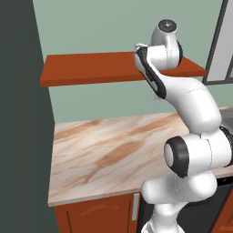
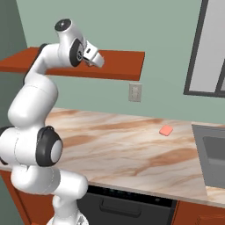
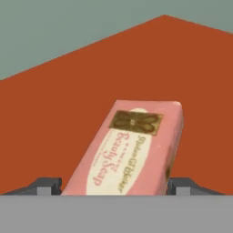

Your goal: Open the cabinet. Pick the bar soap and place it next to the sink. Then close the cabinet.

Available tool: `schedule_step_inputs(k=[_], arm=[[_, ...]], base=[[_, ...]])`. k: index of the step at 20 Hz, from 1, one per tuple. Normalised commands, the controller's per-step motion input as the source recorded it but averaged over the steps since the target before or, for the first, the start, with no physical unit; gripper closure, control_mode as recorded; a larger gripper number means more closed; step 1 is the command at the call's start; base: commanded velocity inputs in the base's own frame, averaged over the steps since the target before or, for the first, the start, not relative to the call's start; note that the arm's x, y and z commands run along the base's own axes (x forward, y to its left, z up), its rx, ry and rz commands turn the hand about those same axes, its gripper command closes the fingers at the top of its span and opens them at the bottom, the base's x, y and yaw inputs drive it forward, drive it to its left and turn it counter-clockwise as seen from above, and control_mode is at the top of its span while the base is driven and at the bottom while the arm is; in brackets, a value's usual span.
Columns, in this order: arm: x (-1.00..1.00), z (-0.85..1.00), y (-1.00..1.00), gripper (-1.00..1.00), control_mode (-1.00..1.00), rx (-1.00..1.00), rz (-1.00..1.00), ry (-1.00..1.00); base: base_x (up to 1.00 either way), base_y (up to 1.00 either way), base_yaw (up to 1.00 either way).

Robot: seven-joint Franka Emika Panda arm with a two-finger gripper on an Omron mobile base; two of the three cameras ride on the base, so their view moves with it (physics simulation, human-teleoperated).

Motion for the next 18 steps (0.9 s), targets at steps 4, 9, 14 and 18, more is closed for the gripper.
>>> schedule_step_inputs(k=[4,9,14,18], arm=[[0.01,-0.01,-0.01,1.00,-1.00,0.08,0.00,-0.01],[-0.45,0.27,-0.11,1.00,-1.00,0.01,0.00,0.00],[-1.00,0.19,-0.30,1.00,-1.00,0.00,-0.05,-0.05],[-1.00,-0.06,-0.49,1.00,-1.00,0.00,-0.09,-0.03]], base=[[0.00,0.00,0.00],[0.00,0.00,0.00],[0.00,0.00,0.00],[0.00,0.00,0.00]])
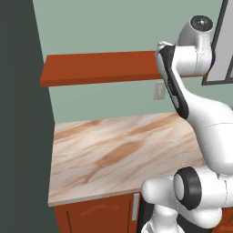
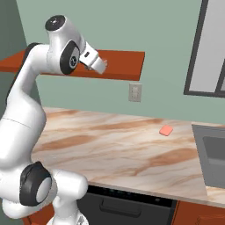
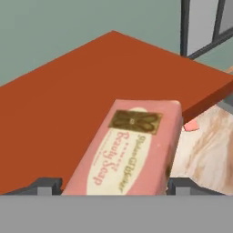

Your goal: Open the cabinet. Pick the bar soap and place it next to the sink. Then close the cabinet.

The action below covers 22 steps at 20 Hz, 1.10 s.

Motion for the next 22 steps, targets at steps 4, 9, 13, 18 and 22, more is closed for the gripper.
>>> schedule_step_inputs(k=[4,9,13,18,22], arm=[[-1.00,-0.17,-0.95,1.00,-1.00,0.00,-0.11,-0.02],[-1.00,-0.27,-1.00,1.00,-1.00,0.01,-0.13,0.00],[-0.99,-0.49,-1.00,1.00,-1.00,0.00,-0.10,0.00],[-0.42,-0.65,-1.00,1.00,-1.00,0.01,-0.08,0.05],[0.01,-0.72,-0.98,1.00,-1.00,0.16,0.00,0.12]], base=[[0.00,0.00,0.00],[0.00,0.00,0.00],[0.00,0.00,0.00],[0.00,0.00,0.00],[0.00,0.00,0.00]])
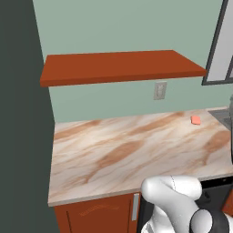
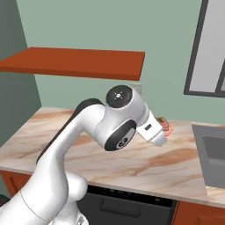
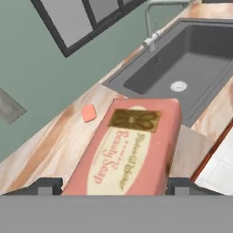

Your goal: Open the cabinet. Pick the bar soap and place it next to the sink. Then close the cabinet.

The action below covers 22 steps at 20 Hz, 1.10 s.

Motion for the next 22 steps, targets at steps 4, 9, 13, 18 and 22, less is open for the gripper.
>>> schedule_step_inputs(k=[4,9,13,18,22], arm=[[0.34,-0.88,-0.80,1.00,-1.00,0.13,0.00,0.24],[0.59,-0.67,-0.35,1.00,-1.00,0.04,0.00,0.22],[0.52,-0.57,-0.25,1.00,-1.00,0.01,0.00,0.25],[0.28,-0.67,-0.46,1.00,-1.00,0.04,0.05,0.15],[0.27,-0.67,-0.40,1.00,-1.00,0.01,0.09,0.03]], base=[[0.00,0.00,0.00],[0.00,0.00,0.00],[0.00,0.00,0.00],[0.00,0.00,0.00],[0.00,0.00,0.00]])
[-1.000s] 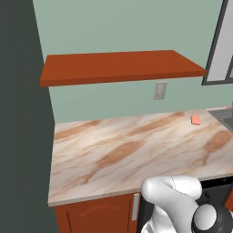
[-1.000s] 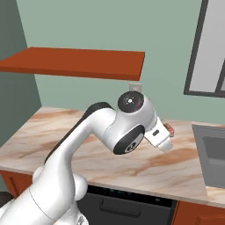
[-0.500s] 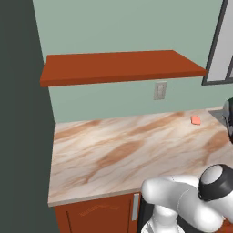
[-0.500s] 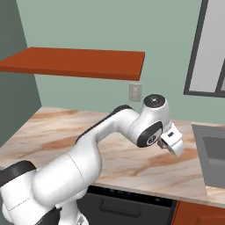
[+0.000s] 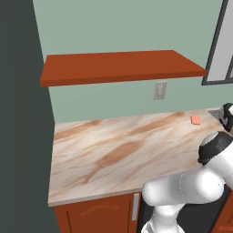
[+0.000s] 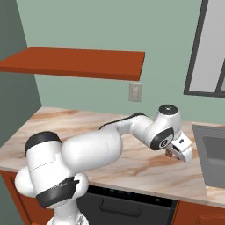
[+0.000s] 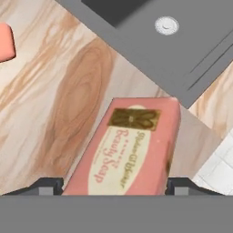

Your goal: Open the cabinet. Pick the bar soap and place it next to the sink. Then close the cabinet.

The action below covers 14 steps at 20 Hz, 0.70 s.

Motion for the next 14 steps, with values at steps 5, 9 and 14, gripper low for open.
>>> schedule_step_inputs(k=[5,9,14], arm=[[0.42,-0.53,-0.33,1.00,-1.00,0.01,0.08,0.00],[0.45,-0.35,-0.33,1.00,-1.00,0.03,0.09,0.03],[0.29,-0.33,-0.27,1.00,-1.00,0.05,0.08,0.08]], base=[[0.00,0.00,0.00],[0.00,0.00,0.00],[0.00,0.00,0.00]])
